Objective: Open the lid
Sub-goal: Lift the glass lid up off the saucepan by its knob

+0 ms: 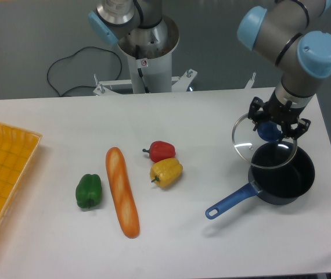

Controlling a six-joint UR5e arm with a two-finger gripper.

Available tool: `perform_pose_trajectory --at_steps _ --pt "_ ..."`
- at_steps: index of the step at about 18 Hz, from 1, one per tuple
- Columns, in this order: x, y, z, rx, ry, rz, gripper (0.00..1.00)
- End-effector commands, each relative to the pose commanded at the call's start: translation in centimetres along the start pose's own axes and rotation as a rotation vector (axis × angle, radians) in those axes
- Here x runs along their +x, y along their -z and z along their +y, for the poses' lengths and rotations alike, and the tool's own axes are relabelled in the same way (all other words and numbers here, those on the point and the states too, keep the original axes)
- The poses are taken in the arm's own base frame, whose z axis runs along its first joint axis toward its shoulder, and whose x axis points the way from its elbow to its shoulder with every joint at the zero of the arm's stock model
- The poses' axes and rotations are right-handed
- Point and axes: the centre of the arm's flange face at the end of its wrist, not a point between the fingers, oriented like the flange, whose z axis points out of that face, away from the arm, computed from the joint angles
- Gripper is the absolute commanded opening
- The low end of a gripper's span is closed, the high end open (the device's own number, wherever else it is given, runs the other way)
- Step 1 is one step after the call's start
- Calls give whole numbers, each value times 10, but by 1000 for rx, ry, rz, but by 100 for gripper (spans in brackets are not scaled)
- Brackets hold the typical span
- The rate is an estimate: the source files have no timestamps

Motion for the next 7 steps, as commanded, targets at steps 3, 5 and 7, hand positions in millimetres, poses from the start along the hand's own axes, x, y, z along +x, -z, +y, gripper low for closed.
perform_pose_trajectory --at_steps 3,5,7 --pt "0 -2 -1 -21 -6 -6 29" --pt "-1 -4 -1 -36 -8 -6 29" --pt "-2 -7 -1 -44 -9 -3 29"
